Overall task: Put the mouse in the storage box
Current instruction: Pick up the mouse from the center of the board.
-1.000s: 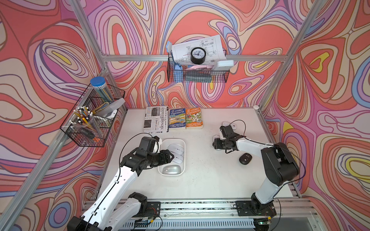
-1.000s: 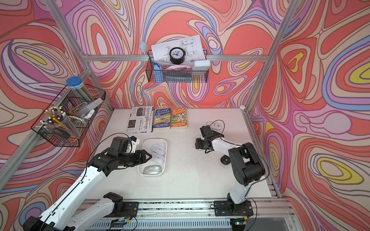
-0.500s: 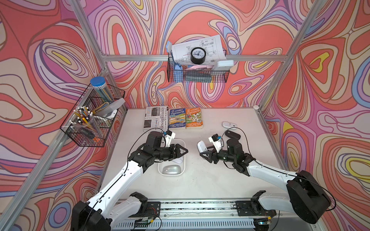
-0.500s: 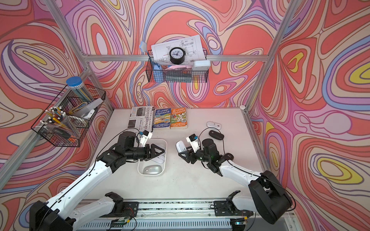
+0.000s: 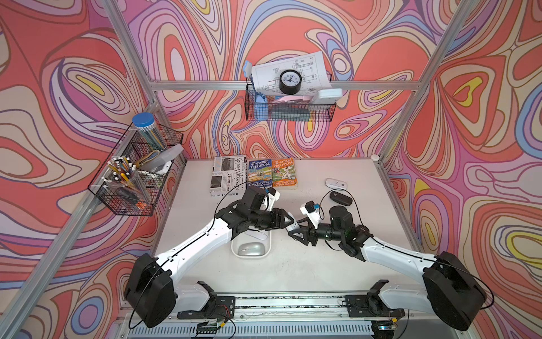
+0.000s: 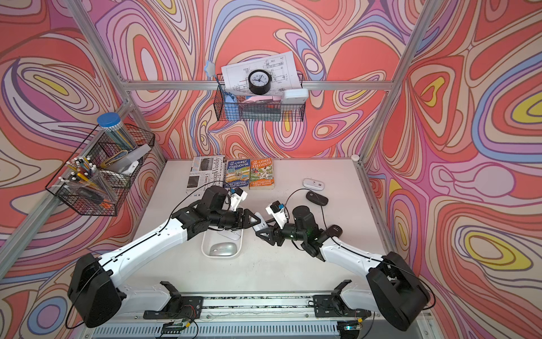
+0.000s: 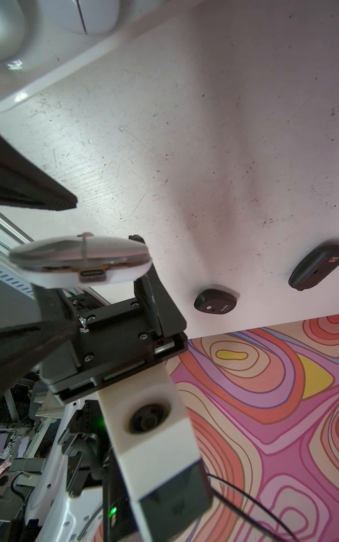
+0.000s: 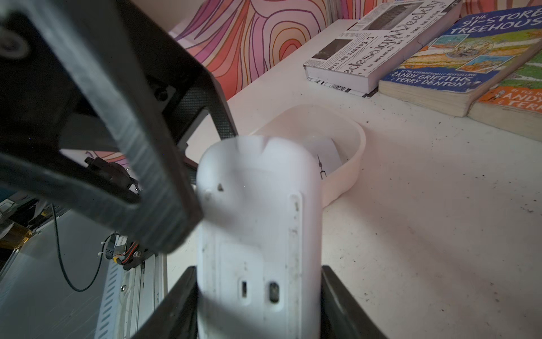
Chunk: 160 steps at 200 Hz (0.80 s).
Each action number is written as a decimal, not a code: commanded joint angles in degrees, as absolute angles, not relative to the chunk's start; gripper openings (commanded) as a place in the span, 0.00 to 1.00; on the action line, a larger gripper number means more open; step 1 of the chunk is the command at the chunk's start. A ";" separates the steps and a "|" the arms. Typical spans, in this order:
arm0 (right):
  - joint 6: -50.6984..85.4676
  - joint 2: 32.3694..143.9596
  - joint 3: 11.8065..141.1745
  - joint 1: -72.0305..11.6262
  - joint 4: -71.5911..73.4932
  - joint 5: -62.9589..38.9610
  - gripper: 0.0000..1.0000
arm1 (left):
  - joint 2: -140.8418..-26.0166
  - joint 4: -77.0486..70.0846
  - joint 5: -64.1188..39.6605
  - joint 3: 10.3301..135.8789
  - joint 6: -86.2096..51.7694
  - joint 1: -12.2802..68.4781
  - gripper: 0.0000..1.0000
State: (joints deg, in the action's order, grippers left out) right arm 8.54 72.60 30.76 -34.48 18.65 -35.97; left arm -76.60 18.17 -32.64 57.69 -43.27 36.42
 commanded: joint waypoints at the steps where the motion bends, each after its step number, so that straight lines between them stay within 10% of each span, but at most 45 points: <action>1: 7.30 72.57 32.24 -34.99 18.60 -37.01 0.38 | -79.39 18.73 -30.46 60.01 -41.96 36.83 0.48; 68: 6.68 73.39 32.62 -35.16 16.96 -35.99 0.48 | -82.74 18.34 -30.34 61.68 -42.50 37.88 0.00; 108: 7.87 72.27 31.23 -35.17 17.58 -29.22 0.96 | -82.01 30.02 -19.66 66.15 -36.79 37.63 0.00; 160: 8.17 71.42 29.38 -35.07 16.08 -16.95 0.98 | -81.04 41.13 5.59 69.64 -26.34 35.13 0.00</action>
